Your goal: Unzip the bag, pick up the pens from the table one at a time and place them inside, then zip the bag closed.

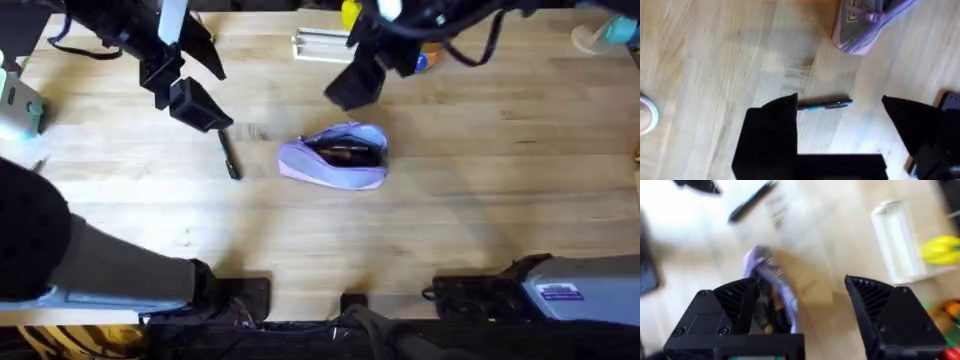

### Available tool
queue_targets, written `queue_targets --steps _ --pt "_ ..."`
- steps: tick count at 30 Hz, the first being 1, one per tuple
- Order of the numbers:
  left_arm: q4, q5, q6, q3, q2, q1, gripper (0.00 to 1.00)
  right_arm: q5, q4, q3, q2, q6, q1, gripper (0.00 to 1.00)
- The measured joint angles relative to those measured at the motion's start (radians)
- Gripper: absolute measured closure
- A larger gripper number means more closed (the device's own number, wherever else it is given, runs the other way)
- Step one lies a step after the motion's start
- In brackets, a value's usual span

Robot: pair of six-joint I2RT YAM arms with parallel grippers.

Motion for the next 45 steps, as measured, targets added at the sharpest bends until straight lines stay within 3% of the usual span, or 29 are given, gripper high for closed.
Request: queue_targets --steps 3,5,10,14,16,19,23,26,30,33,37,45 --pt "0.037 0.021 -0.184 0.0 0.0 -0.002 0.008 0.03 0.057 0.018 -0.062 0.087 -0.067 0.009" --pt "0.036 0.061 -0.256 0.0 0.0 -0.009 0.007 0.05 0.065 0.021 -0.083 0.138 -0.107 0.009" --pt "-0.008 0.175 -0.342 0.0 0.0 -0.03 0.008 0.071 0.06 0.021 -0.072 0.196 -0.139 0.009" --pt "0.019 0.254 -0.379 0.0 0.0 -0.033 0.007 0.074 0.057 0.021 -0.064 0.215 -0.138 0.009" --pt "0.079 0.248 -0.465 0.0 0.0 -0.034 0.006 0.08 0.059 0.021 -0.064 0.218 -0.138 0.009" --pt "0.195 0.152 -0.706 0.0 0.0 -0.034 0.006 0.09 0.062 0.021 -0.064 0.227 -0.138 0.009" --pt "0.256 -0.036 -1.043 -0.021 0.0 -0.048 0.006 0.126 0.065 0.021 -0.064 0.247 -0.138 0.009" --pt "0.285 -0.209 -1.292 -0.093 0.0 -0.101 0.006 0.146 0.065 0.021 -0.064 0.252 -0.138 0.009" --pt "0.291 -0.375 -1.519 -0.189 0.003 -0.187 0.007 0.154 0.065 0.021 -0.064 0.256 -0.138 0.009" --pt "0.297 -0.452 -1.65 -0.231 0.007 -0.22 0.007 0.16 0.065 0.021 -0.064 0.259 -0.138 0.009" --pt "0.347 -0.514 -1.775 -0.293 0.006 -0.214 0.007 0.164 0.064 0.021 -0.064 0.259 -0.138 0.009" --pt "0.47 -0.546 -1.855 -0.415 0.006 -0.207 0.008 0.167 0.061 0.021 -0.064 0.262 -0.138 0.009"
